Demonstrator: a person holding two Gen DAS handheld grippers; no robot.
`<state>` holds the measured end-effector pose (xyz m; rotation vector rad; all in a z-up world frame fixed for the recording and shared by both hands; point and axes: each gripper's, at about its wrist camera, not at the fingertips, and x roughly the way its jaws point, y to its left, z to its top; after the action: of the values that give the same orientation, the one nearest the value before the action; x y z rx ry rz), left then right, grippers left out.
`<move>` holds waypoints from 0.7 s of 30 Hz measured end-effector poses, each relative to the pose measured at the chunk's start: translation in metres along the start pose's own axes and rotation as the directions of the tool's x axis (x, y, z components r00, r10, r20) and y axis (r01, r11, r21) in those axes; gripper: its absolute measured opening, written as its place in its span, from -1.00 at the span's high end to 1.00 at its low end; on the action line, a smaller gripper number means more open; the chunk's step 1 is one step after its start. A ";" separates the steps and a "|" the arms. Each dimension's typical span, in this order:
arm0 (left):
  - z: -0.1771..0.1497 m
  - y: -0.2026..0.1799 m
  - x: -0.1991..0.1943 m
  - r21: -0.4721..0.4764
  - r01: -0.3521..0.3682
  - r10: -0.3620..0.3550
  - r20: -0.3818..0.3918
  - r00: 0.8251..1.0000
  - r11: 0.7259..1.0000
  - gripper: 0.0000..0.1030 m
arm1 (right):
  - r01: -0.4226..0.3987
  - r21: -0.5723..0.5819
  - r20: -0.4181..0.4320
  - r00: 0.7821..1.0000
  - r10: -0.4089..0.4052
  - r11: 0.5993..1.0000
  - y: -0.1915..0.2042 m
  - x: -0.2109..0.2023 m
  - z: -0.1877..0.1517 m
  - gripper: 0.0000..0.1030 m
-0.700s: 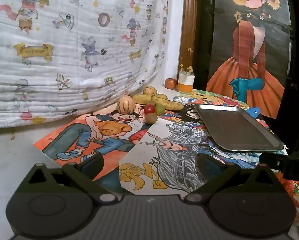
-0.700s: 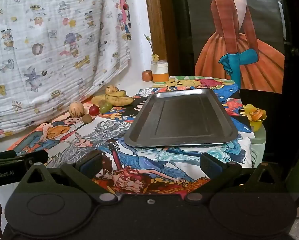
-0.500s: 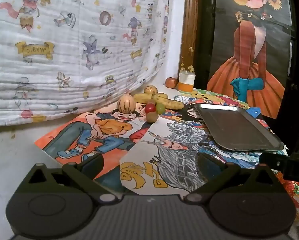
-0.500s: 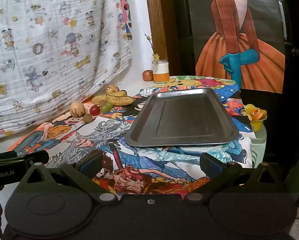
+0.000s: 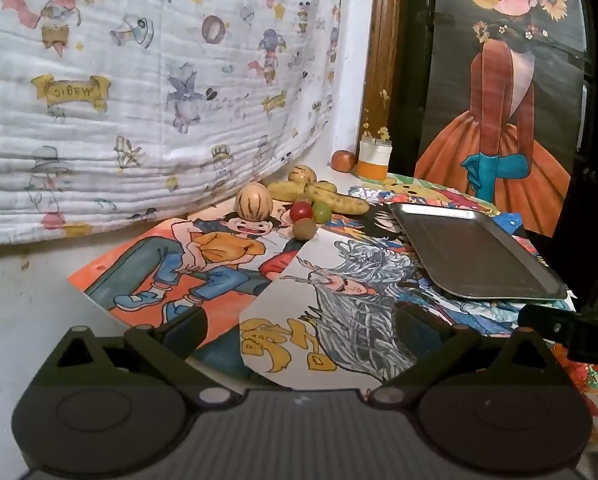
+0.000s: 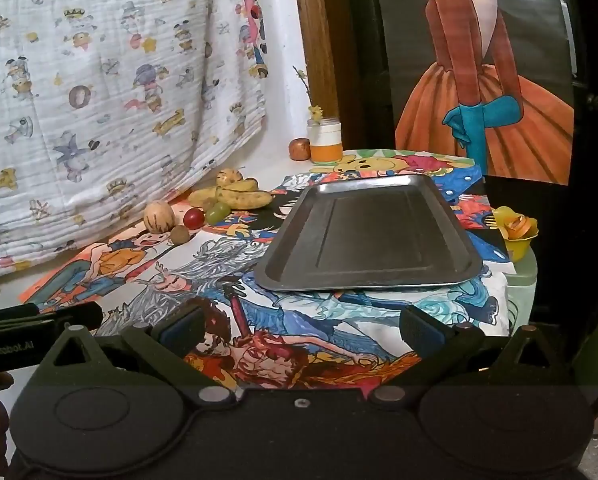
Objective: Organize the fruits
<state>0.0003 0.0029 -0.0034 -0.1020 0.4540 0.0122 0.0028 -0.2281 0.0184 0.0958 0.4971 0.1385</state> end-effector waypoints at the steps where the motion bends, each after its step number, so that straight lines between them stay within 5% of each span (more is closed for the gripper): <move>1: 0.000 0.000 0.000 -0.001 0.000 0.000 0.000 1.000 1.000 -0.99 | 0.000 0.000 0.000 1.000 0.000 1.000 -0.001 0.000 0.000 -0.99; 21: -0.001 0.003 0.000 -0.002 -0.009 0.009 -0.012 1.000 1.000 -0.99 | -0.022 -0.011 -0.011 1.000 0.022 1.000 -0.001 0.001 -0.001 -0.99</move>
<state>-0.0001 0.0056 -0.0049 -0.1022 0.4660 0.0207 0.0032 -0.2285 0.0176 0.0899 0.5066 0.1631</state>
